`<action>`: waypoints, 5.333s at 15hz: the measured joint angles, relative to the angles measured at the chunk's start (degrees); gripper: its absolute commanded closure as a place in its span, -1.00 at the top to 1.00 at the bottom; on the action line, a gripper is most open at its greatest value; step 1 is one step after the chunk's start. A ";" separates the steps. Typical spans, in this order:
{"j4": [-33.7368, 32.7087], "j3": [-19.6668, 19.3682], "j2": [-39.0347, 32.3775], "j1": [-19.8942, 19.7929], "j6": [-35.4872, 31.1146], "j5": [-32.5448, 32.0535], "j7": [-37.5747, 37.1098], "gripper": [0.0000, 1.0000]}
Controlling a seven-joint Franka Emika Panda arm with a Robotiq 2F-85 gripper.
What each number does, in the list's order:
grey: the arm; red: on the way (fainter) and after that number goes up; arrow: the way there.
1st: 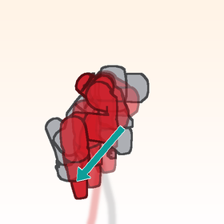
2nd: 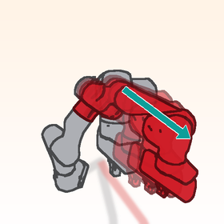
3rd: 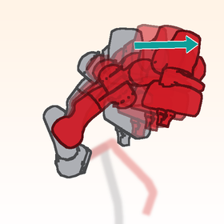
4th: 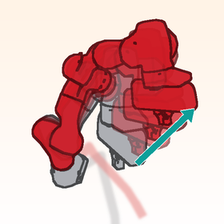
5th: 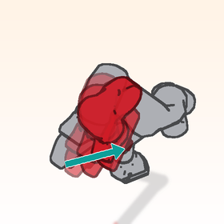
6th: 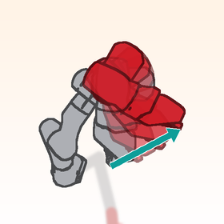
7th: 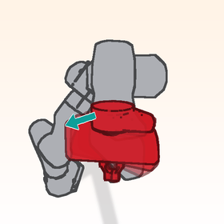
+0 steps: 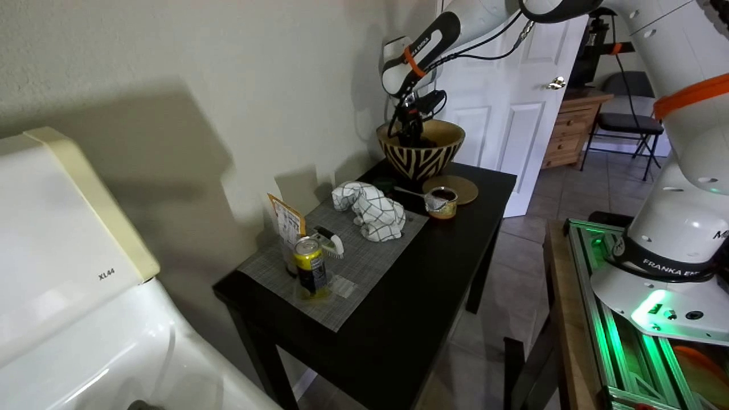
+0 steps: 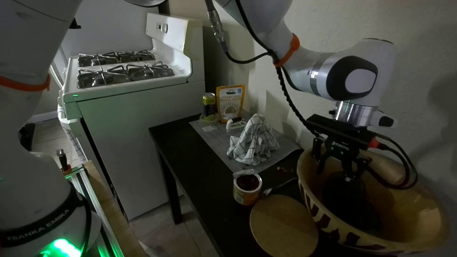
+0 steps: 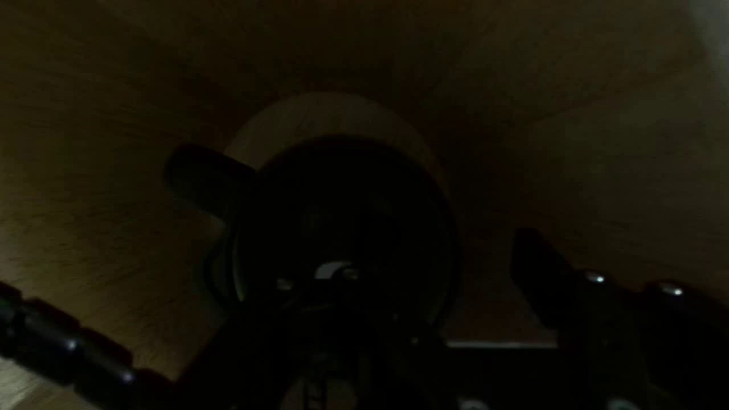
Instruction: Put the mug on the table
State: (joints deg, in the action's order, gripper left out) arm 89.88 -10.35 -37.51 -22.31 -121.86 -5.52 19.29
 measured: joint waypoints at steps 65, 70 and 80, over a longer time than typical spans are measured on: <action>26.00 3.98 37.67 9.69 13.85 -1.17 27.78 -0.83; 26.50 3.32 37.18 10.36 13.86 -1.17 27.91 -0.96; 33.43 4.40 41.72 14.30 12.78 -0.96 29.75 -0.96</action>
State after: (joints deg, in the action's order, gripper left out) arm 123.31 -5.95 4.21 -8.00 -109.08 -6.48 49.04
